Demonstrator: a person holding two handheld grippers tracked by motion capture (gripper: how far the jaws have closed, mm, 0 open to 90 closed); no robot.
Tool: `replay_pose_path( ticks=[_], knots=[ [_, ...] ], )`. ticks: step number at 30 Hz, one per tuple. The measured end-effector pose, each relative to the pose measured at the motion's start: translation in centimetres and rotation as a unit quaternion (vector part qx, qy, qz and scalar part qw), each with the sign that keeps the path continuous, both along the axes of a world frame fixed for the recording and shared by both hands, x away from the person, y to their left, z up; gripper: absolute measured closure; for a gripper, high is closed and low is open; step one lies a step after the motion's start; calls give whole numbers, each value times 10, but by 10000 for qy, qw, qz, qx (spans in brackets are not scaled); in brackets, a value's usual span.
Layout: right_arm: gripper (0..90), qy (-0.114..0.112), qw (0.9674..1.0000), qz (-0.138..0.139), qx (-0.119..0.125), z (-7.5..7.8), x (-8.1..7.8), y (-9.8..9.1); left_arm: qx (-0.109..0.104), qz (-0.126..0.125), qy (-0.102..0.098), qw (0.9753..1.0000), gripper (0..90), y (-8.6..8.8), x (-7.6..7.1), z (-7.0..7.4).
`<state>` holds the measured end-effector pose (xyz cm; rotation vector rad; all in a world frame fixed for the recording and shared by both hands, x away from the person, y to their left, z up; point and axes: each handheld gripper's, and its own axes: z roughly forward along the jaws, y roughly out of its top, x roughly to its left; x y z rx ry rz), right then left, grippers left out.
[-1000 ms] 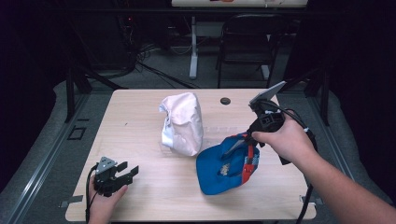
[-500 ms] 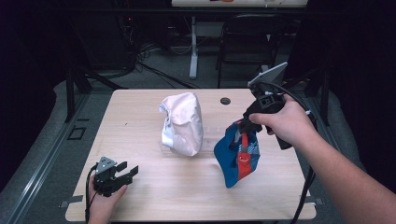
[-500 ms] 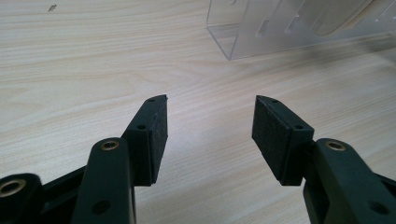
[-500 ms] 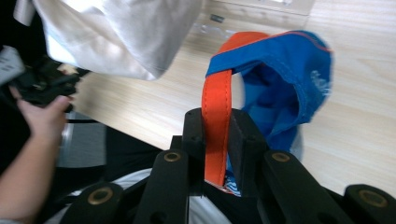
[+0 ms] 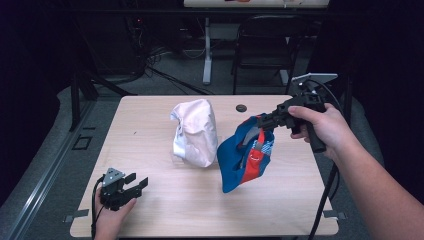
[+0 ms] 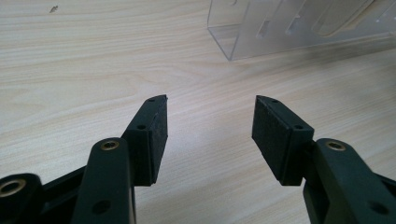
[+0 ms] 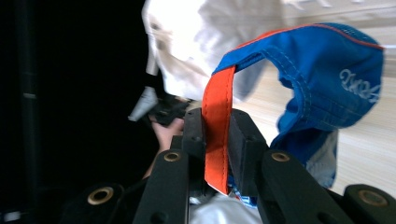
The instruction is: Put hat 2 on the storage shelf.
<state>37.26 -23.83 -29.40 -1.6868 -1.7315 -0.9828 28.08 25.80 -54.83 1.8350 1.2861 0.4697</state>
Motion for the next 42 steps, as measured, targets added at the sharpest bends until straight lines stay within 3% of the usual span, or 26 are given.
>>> replay_pose_path(
  ticks=[3,6,11,19,27,37,42],
  knots=[
    [781,-51,9987,-59,497,-2,3,-4,-13,27,-34,10000,459,0,0,0],
    [781,-161,9951,-178,956,-3,6,-9,-19,29,-37,10000,459,0,0,0],
    [782,-304,9890,-410,1389,1,14,-16,-15,45,-39,10000,459,1,0,0],
    [781,-429,9866,-876,1310,7,31,-29,13,12,7,10000,459,0,1,0],
    [781,-472,9862,-1154,1090,4,50,-26,-2,-4,-17,10000,459,-1,3,-1],
    [781,-375,9876,-1247,876,-7,64,-23,-22,-18,13,10000,459,1,5,-1],
    [781,-308,9865,-1320,920,-15,68,-24,-28,2,-19,10000,459,0,4,-1]
  ],
)
